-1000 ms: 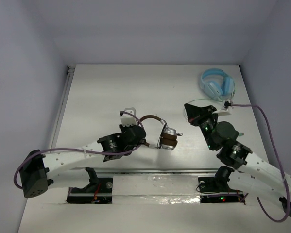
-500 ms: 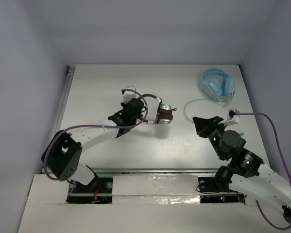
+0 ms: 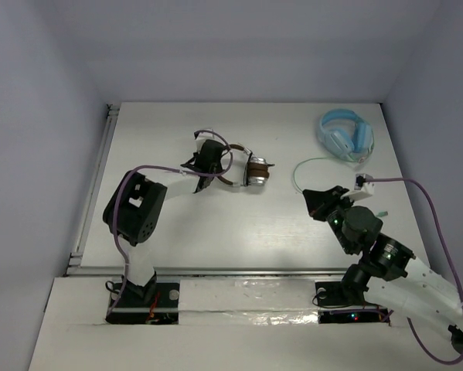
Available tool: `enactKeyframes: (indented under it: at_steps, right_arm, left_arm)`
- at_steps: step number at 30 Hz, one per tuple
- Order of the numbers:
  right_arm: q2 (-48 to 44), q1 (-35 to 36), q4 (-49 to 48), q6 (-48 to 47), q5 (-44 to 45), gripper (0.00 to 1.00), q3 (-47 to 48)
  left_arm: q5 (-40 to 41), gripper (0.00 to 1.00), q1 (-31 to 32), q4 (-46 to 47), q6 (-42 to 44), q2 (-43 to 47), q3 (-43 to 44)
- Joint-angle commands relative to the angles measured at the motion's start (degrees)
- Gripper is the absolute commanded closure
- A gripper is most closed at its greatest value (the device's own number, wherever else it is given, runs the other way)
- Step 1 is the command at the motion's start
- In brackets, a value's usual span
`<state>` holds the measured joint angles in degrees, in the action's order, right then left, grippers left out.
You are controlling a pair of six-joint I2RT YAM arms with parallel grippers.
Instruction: Wrap the headphones
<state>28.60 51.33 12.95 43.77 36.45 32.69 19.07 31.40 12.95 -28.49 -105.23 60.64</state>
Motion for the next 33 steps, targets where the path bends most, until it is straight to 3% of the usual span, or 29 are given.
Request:
enactKeyframes:
  at_steps: [1,3,8,9,12,16,18,21,27,33]
  right_arm:
    - [0.1,-0.1,-1.9,-0.6,-0.3,0.89,-0.8]
    - [0.5,-0.1,-1.9,-1.1,-0.4,0.86,-0.3]
    - [0.5,-0.1,-0.4,-2.7,0.2,0.65,1.8]
    - [0.0,-0.1,-0.3,-3.0,0.5,0.62,2.2]
    - [-1.1,-0.1,0.5,-4.0,1.8,0.46,4.1]
    - [-1.9,-0.1,2.2,-5.9,4.0,0.23,8.4]
    - [-2.5,-0.1,4.2,-6.2,4.9,0.18,11.9]
    - [-4.9,-0.1,4.8,-8.1,4.9,0.0,15.6]
    - [-7.9,-0.1,7.6,-12.4,6.1,0.0,19.6]
    - [-7.0,-0.1,3.4,-12.0,2.9,0.0,16.4]
  left_arm:
    - [-2.6,0.88,-1.3,4.5,-0.8,-0.7,4.1]
    - [-3.2,0.78,-1.9,4.5,-0.8,-1.3,4.2]
    - [-3.5,0.58,-1.9,5.8,-1.3,2.9,0.6]
    - [-3.2,0.5,-1.9,6.3,-1.6,4.4,-0.4]
    - [-2.9,0.34,-1.9,7.9,-2.7,12.0,-4.7]
    - [-2.8,0.25,-1.3,7.9,-3.4,26.4,-9.7]
    - [-3.3,0.21,-0.1,7.3,-3.8,32.0,-12.1]
    - [-5.3,0.01,1.7,5.4,-3.5,43.5,-14.2]
    - [-6.6,0.01,2.4,-4.1,-2.4,64.0,-15.1]
    - [-7.4,0.01,2.4,-8.5,-1.1,67.9,-15.6]
